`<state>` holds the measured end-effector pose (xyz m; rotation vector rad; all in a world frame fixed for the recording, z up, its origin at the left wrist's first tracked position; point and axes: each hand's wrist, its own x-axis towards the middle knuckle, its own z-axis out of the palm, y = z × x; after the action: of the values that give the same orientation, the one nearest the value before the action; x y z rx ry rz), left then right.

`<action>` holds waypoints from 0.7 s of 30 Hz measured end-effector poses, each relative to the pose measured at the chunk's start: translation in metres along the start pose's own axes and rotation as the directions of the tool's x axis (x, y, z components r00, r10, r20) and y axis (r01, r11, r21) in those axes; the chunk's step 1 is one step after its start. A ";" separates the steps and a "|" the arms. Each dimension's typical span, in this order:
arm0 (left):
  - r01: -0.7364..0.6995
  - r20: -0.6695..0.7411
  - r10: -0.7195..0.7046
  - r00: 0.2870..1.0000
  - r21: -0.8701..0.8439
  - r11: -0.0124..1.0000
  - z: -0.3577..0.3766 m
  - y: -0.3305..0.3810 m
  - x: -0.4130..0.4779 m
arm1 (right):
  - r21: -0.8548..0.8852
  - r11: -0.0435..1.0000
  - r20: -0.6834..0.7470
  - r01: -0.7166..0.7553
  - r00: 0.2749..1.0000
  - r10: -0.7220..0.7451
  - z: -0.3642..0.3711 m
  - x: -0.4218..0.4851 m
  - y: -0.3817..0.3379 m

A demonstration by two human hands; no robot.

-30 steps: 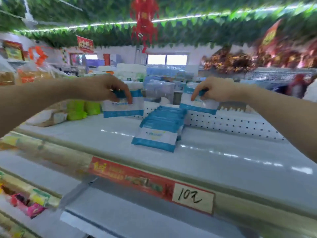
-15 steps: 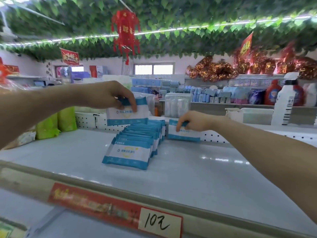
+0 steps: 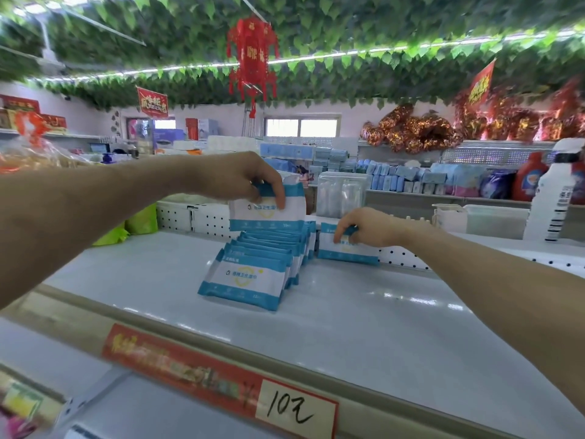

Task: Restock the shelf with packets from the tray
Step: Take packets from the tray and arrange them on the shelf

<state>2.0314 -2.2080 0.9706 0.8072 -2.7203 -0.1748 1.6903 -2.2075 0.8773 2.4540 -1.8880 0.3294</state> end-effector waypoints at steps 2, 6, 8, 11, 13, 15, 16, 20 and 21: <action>-0.005 0.003 0.005 1.000 -0.005 1.000 0.001 -0.001 0.003 | -0.012 1.000 -0.021 0.012 1.000 -0.012 0.000 0.000 0.002; -0.012 0.008 0.012 1.000 -0.029 1.000 0.004 -0.003 0.007 | -0.029 0.999 -0.061 0.017 0.998 -0.019 -0.001 0.000 0.004; -0.021 0.014 0.022 1.000 -0.037 0.999 0.005 -0.004 0.009 | -0.023 1.000 -0.071 0.018 0.997 -0.020 -0.001 0.000 0.003; -0.026 0.020 0.027 0.999 -0.064 0.998 0.008 -0.006 0.015 | -0.026 1.000 -0.080 0.010 0.997 -0.013 -0.004 -0.001 0.005; -0.028 0.024 0.030 0.999 -0.068 0.997 0.010 -0.006 0.020 | -0.026 1.000 -0.090 0.004 0.996 -0.006 -0.006 -0.003 0.007; -0.034 0.024 0.035 0.999 -0.064 0.997 0.011 -0.003 0.026 | -0.030 1.000 -0.094 -0.004 0.996 0.001 -0.008 -0.006 0.010; -0.042 0.019 0.043 0.999 -0.062 0.997 0.012 -0.001 0.030 | -0.038 0.999 -0.093 -0.005 0.996 0.002 -0.010 -0.008 0.012; -0.091 0.001 0.092 0.996 -0.081 0.993 0.022 0.012 0.051 | -0.071 0.997 -0.112 -0.016 0.994 0.008 -0.023 -0.021 0.019; -0.111 -0.001 0.112 0.994 -0.080 0.991 0.026 0.016 0.059 | -0.070 0.997 -0.126 -0.025 0.992 0.016 -0.027 -0.026 0.021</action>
<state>1.9678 -2.2261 0.9641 0.6316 -2.7335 -0.2587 1.6593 -2.1844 0.8967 2.3121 -1.8429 0.3986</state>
